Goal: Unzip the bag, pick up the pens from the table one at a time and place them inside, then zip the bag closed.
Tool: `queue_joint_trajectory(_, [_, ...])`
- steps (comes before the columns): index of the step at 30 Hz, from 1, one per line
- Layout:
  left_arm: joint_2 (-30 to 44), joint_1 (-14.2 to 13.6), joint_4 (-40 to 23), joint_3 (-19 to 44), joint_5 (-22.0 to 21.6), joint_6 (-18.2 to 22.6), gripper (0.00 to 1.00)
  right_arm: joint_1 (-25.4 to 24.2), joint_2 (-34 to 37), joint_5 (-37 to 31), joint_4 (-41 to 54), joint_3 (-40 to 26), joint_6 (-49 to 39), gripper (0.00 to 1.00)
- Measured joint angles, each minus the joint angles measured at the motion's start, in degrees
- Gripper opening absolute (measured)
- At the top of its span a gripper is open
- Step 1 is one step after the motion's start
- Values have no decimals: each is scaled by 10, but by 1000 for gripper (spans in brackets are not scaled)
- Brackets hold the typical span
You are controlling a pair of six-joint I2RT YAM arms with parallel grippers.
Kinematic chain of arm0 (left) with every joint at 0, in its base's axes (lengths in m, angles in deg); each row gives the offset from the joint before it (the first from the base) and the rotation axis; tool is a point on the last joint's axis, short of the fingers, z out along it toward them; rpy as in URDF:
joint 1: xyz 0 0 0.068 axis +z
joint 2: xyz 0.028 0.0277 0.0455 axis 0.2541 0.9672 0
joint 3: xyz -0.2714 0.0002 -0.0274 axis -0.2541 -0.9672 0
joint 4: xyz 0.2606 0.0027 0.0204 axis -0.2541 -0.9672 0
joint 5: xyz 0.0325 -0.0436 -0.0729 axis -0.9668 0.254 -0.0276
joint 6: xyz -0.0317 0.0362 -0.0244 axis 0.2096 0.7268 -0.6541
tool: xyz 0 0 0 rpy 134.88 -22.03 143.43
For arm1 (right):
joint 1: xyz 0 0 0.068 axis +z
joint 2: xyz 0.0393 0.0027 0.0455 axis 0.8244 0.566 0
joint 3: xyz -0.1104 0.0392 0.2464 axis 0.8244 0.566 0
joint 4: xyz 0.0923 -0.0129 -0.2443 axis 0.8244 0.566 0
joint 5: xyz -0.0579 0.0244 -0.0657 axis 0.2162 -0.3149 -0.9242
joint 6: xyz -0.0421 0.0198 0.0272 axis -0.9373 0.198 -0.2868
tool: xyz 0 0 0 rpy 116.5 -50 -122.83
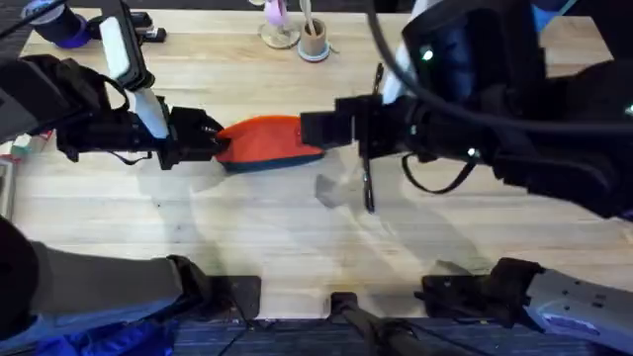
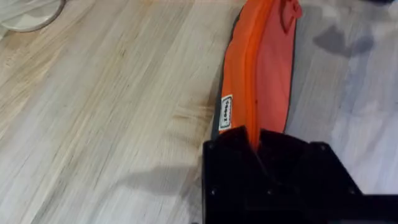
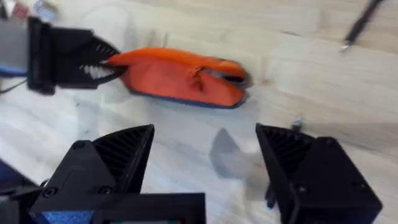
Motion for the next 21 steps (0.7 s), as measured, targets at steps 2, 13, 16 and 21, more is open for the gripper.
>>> queue_joint_trajectory(2, [0,0,0,0,0,0,44,12,4,5,-3,1,1,996])
queue_joint_trajectory(13, [0,0,0,0,0,0,44,41,51,12,-35,1,10,995])
queue_joint_trajectory(16, [0,0,-3,0,0,0,44,42,66,12,-47,1,11,995])
queue_joint_trajectory(21, [0,1,-8,0,0,0,44,42,77,12,-65,1,11,996])
